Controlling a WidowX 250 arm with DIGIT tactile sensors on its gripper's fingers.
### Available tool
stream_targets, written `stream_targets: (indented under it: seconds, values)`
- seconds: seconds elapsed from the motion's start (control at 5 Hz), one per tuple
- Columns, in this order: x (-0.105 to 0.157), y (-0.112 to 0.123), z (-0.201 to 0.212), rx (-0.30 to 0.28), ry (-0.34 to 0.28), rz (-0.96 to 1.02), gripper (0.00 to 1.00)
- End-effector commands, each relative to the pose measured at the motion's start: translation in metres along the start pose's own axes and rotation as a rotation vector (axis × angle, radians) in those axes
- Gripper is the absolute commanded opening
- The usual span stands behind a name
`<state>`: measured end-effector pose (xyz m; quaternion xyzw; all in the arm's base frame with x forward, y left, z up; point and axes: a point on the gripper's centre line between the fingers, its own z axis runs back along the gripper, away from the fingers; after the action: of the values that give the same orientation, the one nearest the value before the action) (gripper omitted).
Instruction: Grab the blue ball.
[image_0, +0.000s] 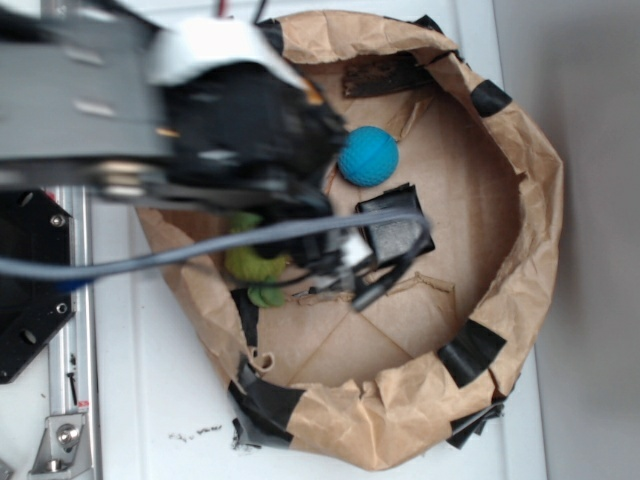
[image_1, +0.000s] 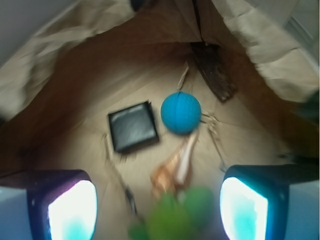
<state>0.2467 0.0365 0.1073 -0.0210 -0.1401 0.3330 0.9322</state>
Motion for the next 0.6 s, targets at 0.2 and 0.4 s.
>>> stream_targets:
  seconds: [0.2,0.4]
  values:
    - [0.043,0.043,-0.052,0.107,0.032,0.169,1.00]
    - [0.049,0.061,-0.047,0.107,0.029,0.189,1.00]
